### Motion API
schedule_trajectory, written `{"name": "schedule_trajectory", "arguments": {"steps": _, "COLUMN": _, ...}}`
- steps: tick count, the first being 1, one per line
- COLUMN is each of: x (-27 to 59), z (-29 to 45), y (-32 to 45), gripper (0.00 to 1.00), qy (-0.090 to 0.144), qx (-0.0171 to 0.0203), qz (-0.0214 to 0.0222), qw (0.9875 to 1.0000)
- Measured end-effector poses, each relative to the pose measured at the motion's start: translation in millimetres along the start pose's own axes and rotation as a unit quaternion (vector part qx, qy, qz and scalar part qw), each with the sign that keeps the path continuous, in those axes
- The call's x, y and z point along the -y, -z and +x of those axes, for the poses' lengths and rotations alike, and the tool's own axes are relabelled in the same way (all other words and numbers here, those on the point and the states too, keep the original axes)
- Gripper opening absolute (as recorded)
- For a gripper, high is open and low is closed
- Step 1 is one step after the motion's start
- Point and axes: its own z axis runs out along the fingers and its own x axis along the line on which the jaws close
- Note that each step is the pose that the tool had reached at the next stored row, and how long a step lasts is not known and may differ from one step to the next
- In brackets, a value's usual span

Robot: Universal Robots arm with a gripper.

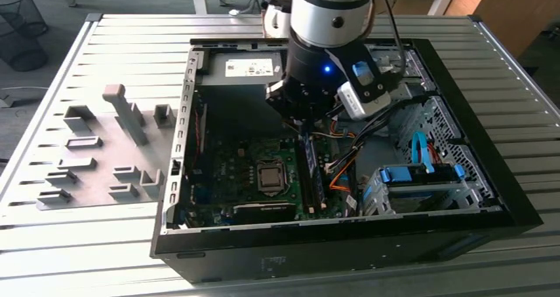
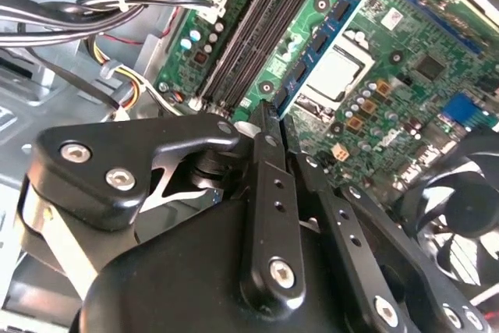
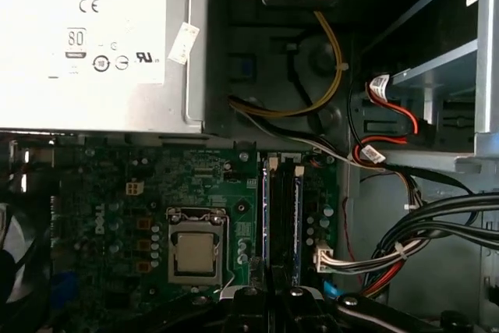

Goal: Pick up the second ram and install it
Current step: 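Insert the second ram into the second slot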

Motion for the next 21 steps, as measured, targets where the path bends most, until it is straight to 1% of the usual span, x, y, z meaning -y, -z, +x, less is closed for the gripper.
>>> {"name": "schedule_trajectory", "arguments": {"steps": 6, "x": 0.1, "z": -2.4, "y": -11.0, "gripper": 0.14, "qy": -0.001, "qx": 0.0, "qz": -0.0001, "qw": 1.0}}
{"name": "schedule_trajectory", "arguments": {"steps": 11, "x": 1.3, "z": -2.8, "y": -20.0, "gripper": 0.14, "qy": -0.002, "qx": 0.0, "qz": 0.0, "qw": 1.0}}
{"name": "schedule_trajectory", "arguments": {"steps": 13, "x": 2.8, "z": -2.7, "y": -21.4, "gripper": 0.14, "qy": -0.002, "qx": 0.0, "qz": 0.0, "qw": 1.0}}
{"name": "schedule_trajectory", "arguments": {"steps": 18, "x": 3.3, "z": -2.8, "y": -21.7, "gripper": 0.14, "qy": -0.002, "qx": 0.0, "qz": -0.0001, "qw": 1.0}}
{"name": "schedule_trajectory", "arguments": {"steps": 21, "x": 9.0, "z": -2.8, "y": -23.4, "gripper": 0.14, "qy": -0.003, "qx": 0.0, "qz": 0.0, "qw": 1.0}}
